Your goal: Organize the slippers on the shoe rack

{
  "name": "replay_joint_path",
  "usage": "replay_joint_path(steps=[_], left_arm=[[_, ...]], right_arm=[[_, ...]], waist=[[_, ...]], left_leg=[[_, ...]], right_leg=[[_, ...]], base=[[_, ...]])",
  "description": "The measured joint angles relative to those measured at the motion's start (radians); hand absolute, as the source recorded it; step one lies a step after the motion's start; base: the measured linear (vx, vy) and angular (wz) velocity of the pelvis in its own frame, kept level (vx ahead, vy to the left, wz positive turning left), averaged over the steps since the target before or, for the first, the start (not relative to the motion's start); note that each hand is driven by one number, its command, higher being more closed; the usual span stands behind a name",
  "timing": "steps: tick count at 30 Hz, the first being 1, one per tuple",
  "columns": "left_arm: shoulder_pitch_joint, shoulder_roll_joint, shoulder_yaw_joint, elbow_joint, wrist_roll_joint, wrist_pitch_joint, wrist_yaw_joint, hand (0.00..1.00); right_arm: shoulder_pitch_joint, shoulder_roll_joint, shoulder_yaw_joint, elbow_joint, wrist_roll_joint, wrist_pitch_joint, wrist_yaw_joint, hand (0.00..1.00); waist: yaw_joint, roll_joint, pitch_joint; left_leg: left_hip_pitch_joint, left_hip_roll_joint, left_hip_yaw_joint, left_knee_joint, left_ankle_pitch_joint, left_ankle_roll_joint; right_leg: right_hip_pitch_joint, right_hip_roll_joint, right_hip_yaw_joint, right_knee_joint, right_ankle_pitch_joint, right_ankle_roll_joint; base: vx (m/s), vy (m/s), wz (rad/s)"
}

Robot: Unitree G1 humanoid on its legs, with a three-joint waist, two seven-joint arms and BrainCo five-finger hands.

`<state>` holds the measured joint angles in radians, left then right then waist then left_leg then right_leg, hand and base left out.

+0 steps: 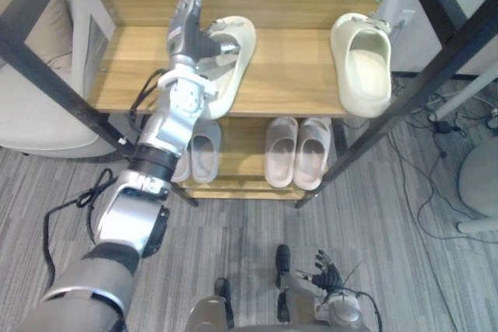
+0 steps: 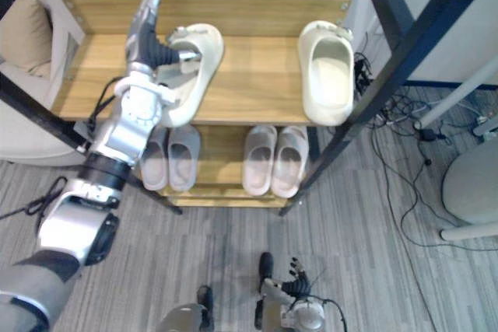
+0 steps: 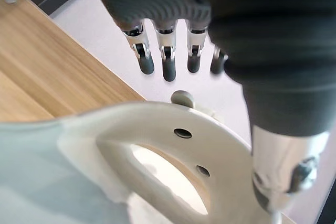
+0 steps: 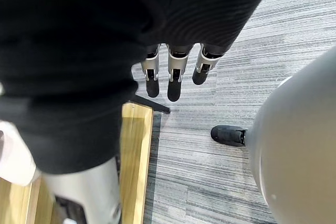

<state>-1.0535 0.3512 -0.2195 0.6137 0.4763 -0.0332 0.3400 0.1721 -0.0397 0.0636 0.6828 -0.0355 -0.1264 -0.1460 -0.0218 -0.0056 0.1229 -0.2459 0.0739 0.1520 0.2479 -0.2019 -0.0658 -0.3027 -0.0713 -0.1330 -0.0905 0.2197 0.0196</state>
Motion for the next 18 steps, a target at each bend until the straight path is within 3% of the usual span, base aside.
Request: replay_joint_path(steps=[10,18], left_arm=[[-0.063,0.024,-0.079,0.049,0.052,0.000,-0.014,1.00],[-0.063,0.027,-0.083,0.053,0.052,-0.001,-0.017,1.00]], right_arm=[[0.002,0.001,-0.002,-0.002,0.007,0.000,0.004,0.00],[0.002,0.001,-0.007,-0.002,0.007,0.000,0.004,0.00]], waist=[[-0.003,0.000,-0.008],[-0.004,0.000,-0.009]], left_leg=[[-0.010,-0.007,0.003,0.000,0.002,0.004],[-0.011,-0.008,0.002,0.000,0.003,0.004]], right_leg=[[-0.012,-0.005,0.004,0.000,0.003,0.000],[-0.012,-0.005,0.006,0.000,0.003,0.000]], base=[[0.02,0.025,-0.01],[0.01,0.013,0.00]])
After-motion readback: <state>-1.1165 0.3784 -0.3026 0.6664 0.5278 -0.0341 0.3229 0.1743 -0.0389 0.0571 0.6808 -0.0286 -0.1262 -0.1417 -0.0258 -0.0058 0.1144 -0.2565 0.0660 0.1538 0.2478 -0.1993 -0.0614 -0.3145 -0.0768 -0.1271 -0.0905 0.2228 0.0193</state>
